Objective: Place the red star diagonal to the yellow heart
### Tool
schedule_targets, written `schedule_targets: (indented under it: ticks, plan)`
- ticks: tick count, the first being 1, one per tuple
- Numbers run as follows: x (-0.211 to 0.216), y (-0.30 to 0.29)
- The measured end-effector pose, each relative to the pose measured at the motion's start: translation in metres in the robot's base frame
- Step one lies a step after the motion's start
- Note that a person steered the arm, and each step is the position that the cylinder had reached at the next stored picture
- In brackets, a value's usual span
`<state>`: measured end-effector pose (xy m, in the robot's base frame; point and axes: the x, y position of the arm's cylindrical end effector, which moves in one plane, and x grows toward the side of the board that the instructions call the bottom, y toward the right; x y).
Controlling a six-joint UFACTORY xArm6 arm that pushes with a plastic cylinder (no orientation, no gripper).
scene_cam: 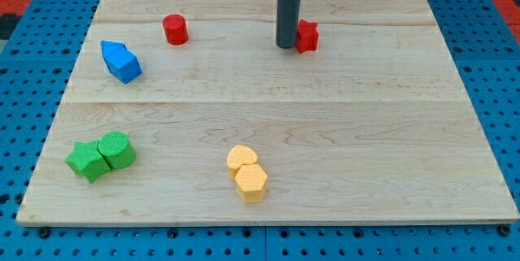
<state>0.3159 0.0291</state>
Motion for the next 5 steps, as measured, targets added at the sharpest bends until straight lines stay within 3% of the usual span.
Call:
schedule_targets:
  ticks: [1, 2, 3, 4, 5]
  plan:
    - [-0.043, 0.000]
    - [-0.038, 0.060]
    - [0.026, 0.075]
    - [0.041, 0.011]
    - [0.029, 0.098]
